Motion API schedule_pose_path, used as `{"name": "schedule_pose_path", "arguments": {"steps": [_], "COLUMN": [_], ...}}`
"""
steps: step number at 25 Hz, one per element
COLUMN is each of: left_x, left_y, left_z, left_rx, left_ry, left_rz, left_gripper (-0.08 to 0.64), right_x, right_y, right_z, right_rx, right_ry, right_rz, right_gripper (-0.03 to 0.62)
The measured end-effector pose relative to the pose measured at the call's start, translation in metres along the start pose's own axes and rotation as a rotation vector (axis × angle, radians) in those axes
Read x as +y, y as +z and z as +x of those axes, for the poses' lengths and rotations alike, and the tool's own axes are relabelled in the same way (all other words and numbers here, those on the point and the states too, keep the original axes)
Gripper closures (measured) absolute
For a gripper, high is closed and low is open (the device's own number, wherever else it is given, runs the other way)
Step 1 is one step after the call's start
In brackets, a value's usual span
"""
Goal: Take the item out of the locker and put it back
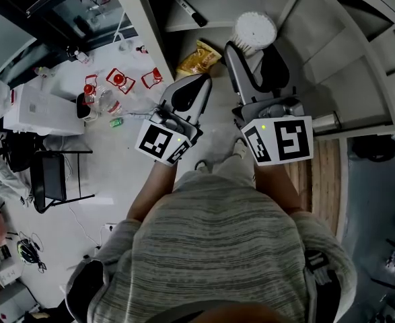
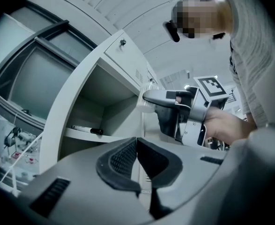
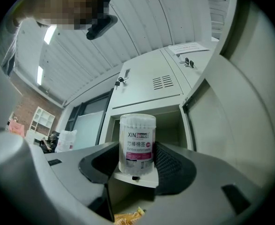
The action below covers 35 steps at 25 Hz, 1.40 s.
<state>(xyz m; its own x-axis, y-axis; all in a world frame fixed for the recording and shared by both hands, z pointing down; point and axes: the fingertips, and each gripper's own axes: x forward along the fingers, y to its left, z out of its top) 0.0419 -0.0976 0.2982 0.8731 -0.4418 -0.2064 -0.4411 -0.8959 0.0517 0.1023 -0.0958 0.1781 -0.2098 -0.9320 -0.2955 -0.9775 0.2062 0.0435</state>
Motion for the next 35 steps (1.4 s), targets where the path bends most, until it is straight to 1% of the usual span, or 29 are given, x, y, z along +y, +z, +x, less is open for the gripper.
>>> {"name": "schedule_pose_path", "arguments": {"steps": [6, 15, 22, 32, 35], "left_x": [-0.002, 0.006, 0.027, 0.046, 0.049], "left_y": [-0.001, -0.001, -0.008, -0.019, -0.020], "left_z": [-0.002, -0.002, 0.010, 0.024, 0.029], "left_rx": [-0.001, -0.003, 0.000, 0.026, 0.024], "left_ry": [0.005, 0.024, 0.045, 0.059, 0.060], "left_rz": [0.004, -0.001, -0.017, -0.040, -0.036], "left_gripper": [0.552, 0.552, 0.552, 0.552, 0.552], "right_x": [0.001, -0.005, -0.018, -0.038, -0.042], "right_y": [0.000, -0.008, -0.034, -0.080, -0.094], "right_z": [-0.001, 0.013, 0.048, 0.095, 0.104], "right_rx": [-0.001, 0.016, 0.059, 0.159, 0.195], "right_ry": [0.003, -0.007, -0.001, -0.015, -0.022], "right_rz": [-0.002, -0.007, -0.006, -0.015, -0.021], "right_gripper": [0.348, 0.348, 0.348, 0.348, 0.348]}}
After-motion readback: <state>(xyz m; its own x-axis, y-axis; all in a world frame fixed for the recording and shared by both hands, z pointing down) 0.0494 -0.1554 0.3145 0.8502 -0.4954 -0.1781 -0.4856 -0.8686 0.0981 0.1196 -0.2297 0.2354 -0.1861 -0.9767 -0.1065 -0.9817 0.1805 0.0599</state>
